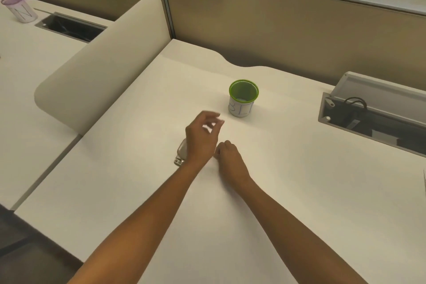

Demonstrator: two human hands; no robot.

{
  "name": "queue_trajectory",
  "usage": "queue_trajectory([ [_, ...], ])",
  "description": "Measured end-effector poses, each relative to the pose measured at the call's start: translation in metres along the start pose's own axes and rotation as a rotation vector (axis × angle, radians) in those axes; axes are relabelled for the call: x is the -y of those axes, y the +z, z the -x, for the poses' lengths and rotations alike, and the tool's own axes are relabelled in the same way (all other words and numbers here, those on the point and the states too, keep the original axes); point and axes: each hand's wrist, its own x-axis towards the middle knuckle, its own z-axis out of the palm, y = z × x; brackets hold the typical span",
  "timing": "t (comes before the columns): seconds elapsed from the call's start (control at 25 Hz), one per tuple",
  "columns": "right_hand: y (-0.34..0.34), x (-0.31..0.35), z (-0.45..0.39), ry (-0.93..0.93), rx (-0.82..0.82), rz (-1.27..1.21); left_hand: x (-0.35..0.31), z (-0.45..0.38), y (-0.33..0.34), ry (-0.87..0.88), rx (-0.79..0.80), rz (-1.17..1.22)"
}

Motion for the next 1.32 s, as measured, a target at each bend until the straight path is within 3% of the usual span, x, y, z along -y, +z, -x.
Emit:
queue_trajectory([
  [0.16, -0.005, -0.010, 0.015, 0.074, 0.007, -0.227, -0.034, -0.072, 0.048, 0.036, 0.200, -0.156],
  [0.4, -0.027, -0.041, 0.014, 0.171, -0.019, -0.493, -0.039, -0.122, 0.073, -0.067, 0.291, -0.440],
  [0.64, -0.093, -0.053, -0.045, 0.169, -0.450, -0.553, -0.034, -0.129, 0.060, -0.069, 0.205, -0.307],
  [0.72, -0.114, -0.048, -0.071, 0.129, -0.519, -0.514, -0.033, -0.121, 0.053, -0.057, 0.164, -0.249],
  [0.92, -0.137, -0.050, -0.106, 0.155, -0.437, -0.390, -0.012, -0.094, 0.026, -0.133, 0.150, -0.177],
  [1.12, -0.141, -0.055, -0.096, 0.282, -0.459, -0.570, 0.005, -0.068, -0.002, -0.182, 0.069, -0.114],
  [1.24, -0.122, -0.042, -0.067, 0.187, -0.481, -0.578, 0.019, -0.046, -0.017, -0.167, -0.044, -0.108],
  [1.32, -0.094, -0.028, -0.043, 0.109, -0.338, -0.557, 0.031, -0.033, -0.025, -0.145, -0.052, -0.158],
])
